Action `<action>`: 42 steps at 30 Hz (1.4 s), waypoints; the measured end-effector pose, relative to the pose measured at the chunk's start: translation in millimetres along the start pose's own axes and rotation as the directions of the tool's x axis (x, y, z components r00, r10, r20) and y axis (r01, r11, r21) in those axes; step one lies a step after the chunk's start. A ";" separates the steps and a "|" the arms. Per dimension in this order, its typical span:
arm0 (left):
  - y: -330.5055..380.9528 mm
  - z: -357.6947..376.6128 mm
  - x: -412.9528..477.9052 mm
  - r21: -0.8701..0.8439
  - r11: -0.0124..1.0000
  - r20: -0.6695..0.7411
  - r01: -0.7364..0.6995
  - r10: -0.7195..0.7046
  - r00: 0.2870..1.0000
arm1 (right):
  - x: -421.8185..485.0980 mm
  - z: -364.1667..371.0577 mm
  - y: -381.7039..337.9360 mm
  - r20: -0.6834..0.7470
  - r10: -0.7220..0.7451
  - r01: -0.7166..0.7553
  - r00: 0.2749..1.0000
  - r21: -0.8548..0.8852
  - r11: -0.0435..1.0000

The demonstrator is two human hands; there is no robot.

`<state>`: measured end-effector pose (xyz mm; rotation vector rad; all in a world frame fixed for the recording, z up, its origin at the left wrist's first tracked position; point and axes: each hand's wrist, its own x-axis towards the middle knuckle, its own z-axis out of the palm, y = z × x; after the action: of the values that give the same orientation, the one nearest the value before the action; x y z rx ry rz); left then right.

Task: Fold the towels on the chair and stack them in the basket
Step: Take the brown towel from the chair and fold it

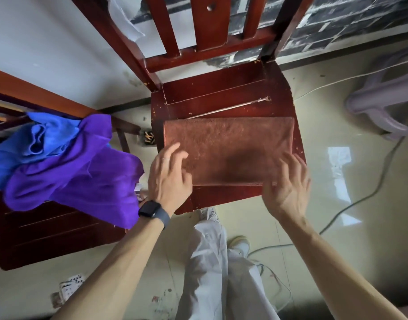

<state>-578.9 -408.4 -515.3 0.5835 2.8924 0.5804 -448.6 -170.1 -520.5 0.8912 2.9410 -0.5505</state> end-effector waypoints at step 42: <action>86.8 70.6 -114.5 -0.538 0.196 0.416 0.820 -0.784 0.460 | -13.9 3.4 61.4 0.650 0.381 -0.704 0.658 0.352 0.616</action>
<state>-429.6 -355.8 -539.4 -1.0043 2.1014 1.2527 -404.0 -131.1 -542.1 1.3731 1.8236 -1.4038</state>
